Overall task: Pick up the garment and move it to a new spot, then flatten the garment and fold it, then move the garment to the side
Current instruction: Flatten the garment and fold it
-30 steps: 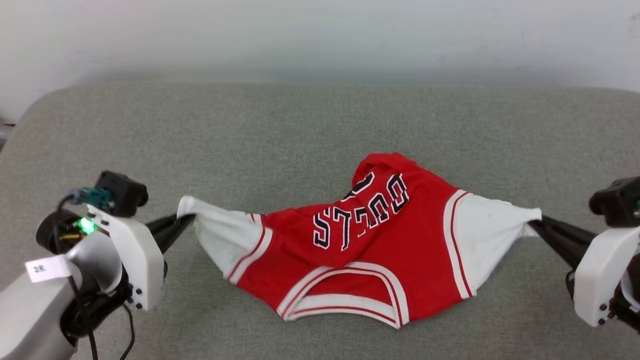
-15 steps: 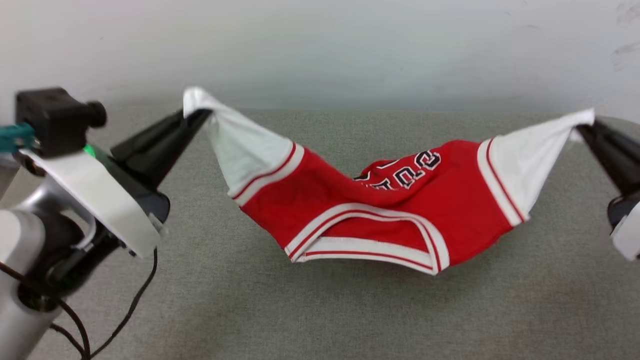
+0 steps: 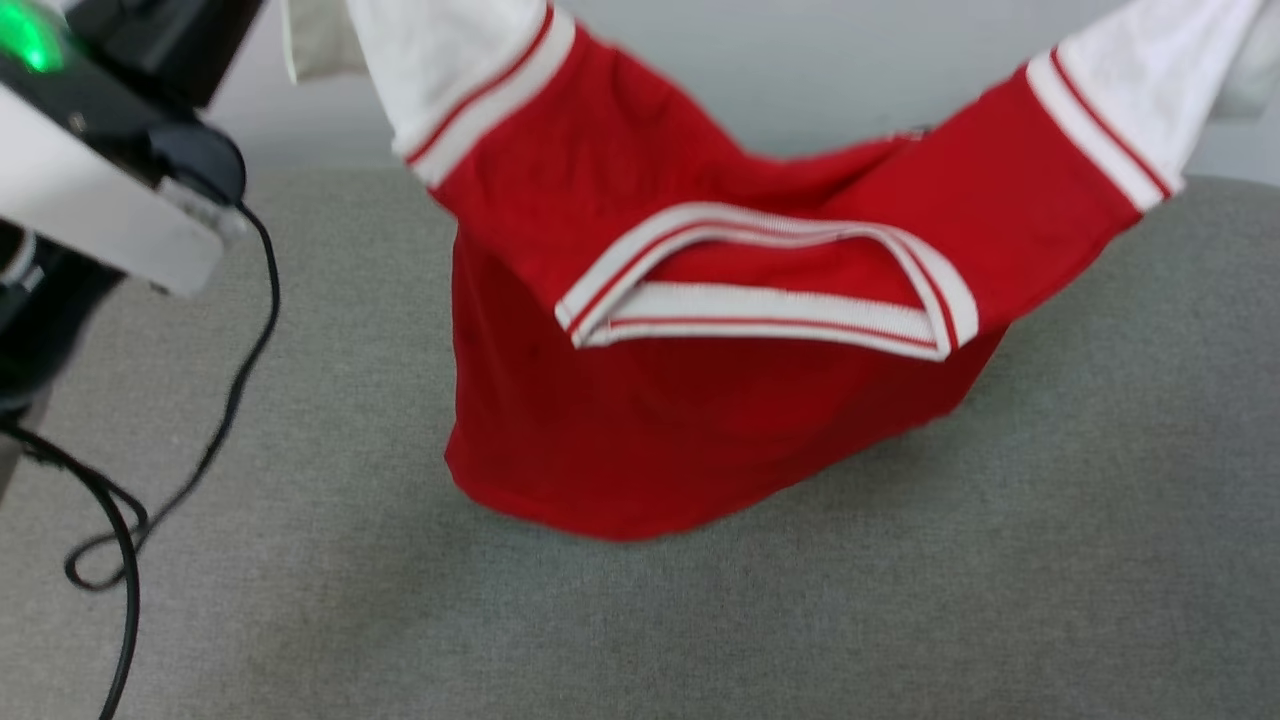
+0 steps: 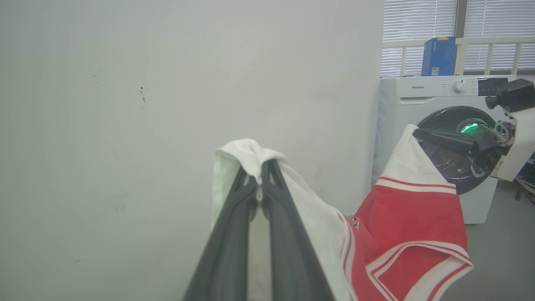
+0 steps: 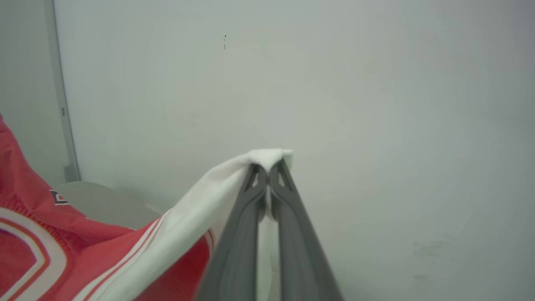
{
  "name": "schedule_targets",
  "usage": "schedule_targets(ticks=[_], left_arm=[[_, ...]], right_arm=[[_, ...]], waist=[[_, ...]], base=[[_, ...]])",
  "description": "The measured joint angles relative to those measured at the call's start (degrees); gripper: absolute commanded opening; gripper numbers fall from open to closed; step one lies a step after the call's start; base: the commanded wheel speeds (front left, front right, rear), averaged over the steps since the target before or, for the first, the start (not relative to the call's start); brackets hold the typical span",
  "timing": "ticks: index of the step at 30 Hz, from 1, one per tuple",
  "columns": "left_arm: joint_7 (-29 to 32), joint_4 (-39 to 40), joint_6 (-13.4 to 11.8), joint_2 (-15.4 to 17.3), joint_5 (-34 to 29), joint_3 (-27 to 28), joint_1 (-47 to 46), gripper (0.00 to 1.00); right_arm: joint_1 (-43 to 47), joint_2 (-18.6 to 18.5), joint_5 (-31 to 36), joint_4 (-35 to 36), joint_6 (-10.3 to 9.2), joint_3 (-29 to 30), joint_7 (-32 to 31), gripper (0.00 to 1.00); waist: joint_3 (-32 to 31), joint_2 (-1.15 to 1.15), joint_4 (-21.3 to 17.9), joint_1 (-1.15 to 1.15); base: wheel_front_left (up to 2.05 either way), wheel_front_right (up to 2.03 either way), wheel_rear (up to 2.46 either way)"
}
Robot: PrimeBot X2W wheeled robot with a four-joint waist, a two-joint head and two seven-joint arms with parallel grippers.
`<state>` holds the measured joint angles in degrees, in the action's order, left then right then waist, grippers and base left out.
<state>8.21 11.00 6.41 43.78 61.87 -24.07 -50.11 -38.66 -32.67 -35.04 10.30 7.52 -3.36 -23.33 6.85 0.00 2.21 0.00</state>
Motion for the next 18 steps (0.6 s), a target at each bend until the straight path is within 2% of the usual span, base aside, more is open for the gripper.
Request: schedule_targets(ticks=[3,13,18], left_arm=[[0.3,-2.5,0.2,-1.7,-0.3,-0.2,-5.8,0.0],[-1.4,-15.3,0.2,-10.7,-5.3,-1.8,-26.0,0.0],[-2.9,-22.2,-0.5,-13.1,-8.5,-1.9,-34.1,0.0]], right_arm=[[-6.4,0.8,0.8,-2.9,0.0,-0.9,-0.5,0.0],[-32.5,1.6,5.6,-17.0,-0.01,-4.5,1.6,0.0],[-43.1,3.0,8.3,-24.5,0.0,-7.3,4.7,0.0]], waist=[[2.2,0.0,0.1,0.0],[12.3,0.0,0.8,0.0],[17.5,0.0,0.9,0.01]], base=[[0.0,0.0,0.0],[0.0,0.0,0.0],[0.0,0.0,0.0]])
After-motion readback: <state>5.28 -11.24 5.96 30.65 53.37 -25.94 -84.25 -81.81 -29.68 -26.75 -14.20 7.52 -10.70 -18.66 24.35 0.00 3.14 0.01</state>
